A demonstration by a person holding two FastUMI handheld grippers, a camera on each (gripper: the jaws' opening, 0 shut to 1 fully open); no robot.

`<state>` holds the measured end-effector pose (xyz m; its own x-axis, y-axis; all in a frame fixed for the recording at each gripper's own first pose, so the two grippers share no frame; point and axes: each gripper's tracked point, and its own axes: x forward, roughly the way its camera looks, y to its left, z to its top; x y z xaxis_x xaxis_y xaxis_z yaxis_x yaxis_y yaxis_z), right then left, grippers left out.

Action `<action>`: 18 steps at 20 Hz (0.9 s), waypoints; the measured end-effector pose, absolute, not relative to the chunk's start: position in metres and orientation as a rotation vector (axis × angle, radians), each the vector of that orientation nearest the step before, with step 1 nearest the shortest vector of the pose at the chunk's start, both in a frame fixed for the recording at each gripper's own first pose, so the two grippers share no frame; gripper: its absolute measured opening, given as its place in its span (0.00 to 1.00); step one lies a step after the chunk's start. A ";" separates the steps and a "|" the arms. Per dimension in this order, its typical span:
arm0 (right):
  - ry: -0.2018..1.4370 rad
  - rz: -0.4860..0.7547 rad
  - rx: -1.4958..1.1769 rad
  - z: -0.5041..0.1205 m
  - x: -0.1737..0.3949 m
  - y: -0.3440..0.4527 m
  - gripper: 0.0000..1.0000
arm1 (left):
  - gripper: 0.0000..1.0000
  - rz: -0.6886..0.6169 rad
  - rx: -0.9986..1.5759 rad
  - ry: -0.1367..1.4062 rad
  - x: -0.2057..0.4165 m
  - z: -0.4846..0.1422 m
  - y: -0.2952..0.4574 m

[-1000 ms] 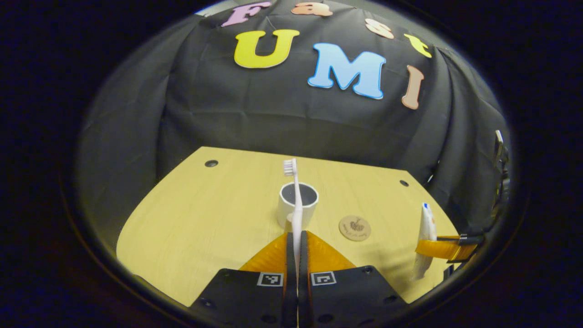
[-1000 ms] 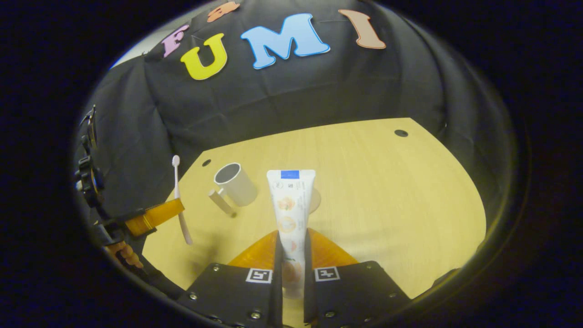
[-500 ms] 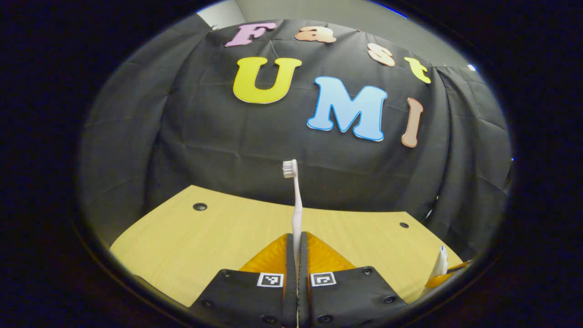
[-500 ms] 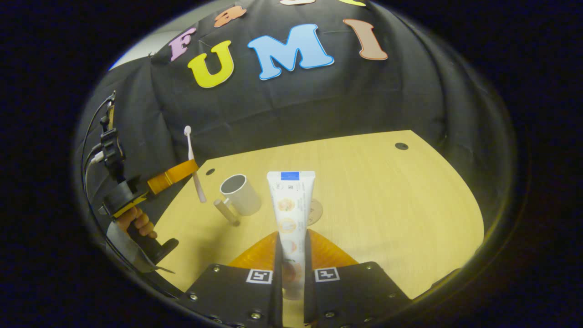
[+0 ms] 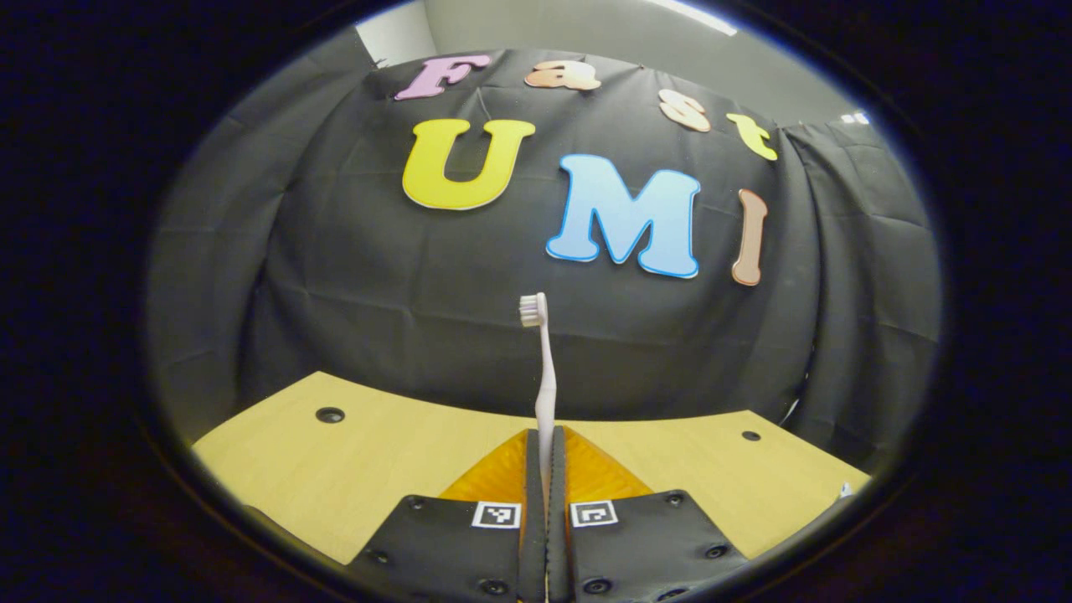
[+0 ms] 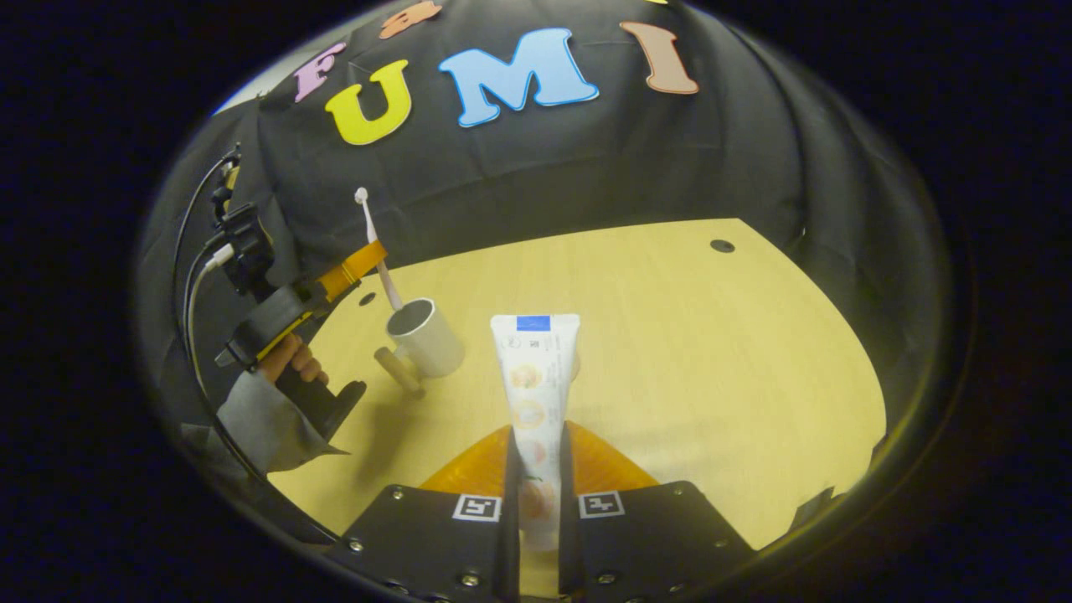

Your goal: Put the toothbrush and toothpaste on the desktop into the cup, then pick up the cup and place it on the coaster on the desktop.

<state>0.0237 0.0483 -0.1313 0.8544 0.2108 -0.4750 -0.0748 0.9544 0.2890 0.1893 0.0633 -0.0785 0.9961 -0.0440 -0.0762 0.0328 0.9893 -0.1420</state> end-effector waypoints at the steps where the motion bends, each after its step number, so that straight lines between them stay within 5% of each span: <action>1: 0.527 0.150 0.266 -0.132 0.023 0.048 0.19 | 0.08 -0.039 -0.141 0.090 0.192 -0.083 0.065; 5: 0.534 0.151 0.258 -0.135 0.023 0.049 0.19 | 0.03 -0.040 -0.143 0.115 0.198 -0.094 0.066; 8: 0.540 0.164 0.258 -0.137 0.024 0.051 0.18 | 0.17 -0.045 -0.123 0.158 0.196 -0.107 0.068; 10: 0.543 0.172 0.256 -0.140 0.024 0.052 0.19 | 0.16 -0.059 -0.131 0.170 0.193 -0.106 0.066; 18: 0.478 0.246 0.263 -0.113 0.049 0.081 0.18 | 0.90 -0.092 -0.138 0.191 0.173 -0.099 0.062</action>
<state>0.0492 0.0810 -0.1131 0.8597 0.2930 -0.4184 -0.1708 0.9369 0.3051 0.1727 0.0621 -0.0995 0.9777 -0.1045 -0.1823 0.0783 0.9863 -0.1454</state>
